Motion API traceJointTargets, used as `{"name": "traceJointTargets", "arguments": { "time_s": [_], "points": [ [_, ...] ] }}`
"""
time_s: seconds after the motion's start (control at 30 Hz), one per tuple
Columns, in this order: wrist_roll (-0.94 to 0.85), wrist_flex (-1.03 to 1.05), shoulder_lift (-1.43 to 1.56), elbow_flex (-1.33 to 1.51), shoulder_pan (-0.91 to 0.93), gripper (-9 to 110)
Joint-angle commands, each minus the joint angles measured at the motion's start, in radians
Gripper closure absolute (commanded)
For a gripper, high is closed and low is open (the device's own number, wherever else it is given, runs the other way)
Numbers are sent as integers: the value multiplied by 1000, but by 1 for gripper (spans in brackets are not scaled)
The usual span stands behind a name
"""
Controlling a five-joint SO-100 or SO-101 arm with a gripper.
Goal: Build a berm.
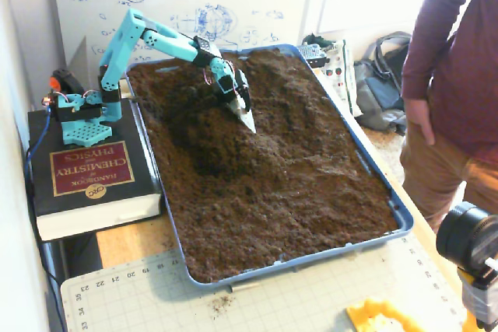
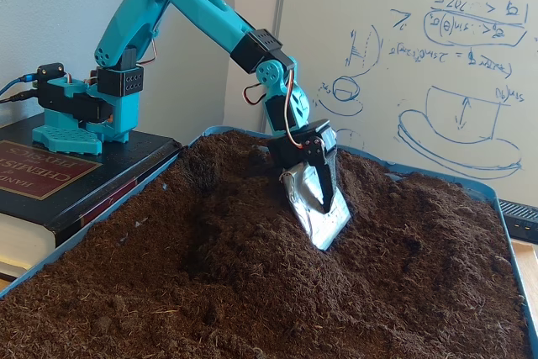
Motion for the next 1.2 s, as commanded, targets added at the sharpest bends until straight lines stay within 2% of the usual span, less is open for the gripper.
{"name": "traceJointTargets", "arguments": {
  "time_s": [0.0, 0.2, 0.33, 0.53, 0.6, 0.9, 1.17],
  "points": [
    [6, 17, 141, -173, -26, 101],
    [6, 18, 41, -563, 15, 101],
    [-46, 20, -112, -683, 120, 101],
    [-334, 20, -270, -726, 193, 101],
    [-377, 18, -304, -735, 219, 101],
    [-316, 9, -434, -739, 293, 101],
    [-314, -110, -571, -713, 327, 101]
  ]
}}
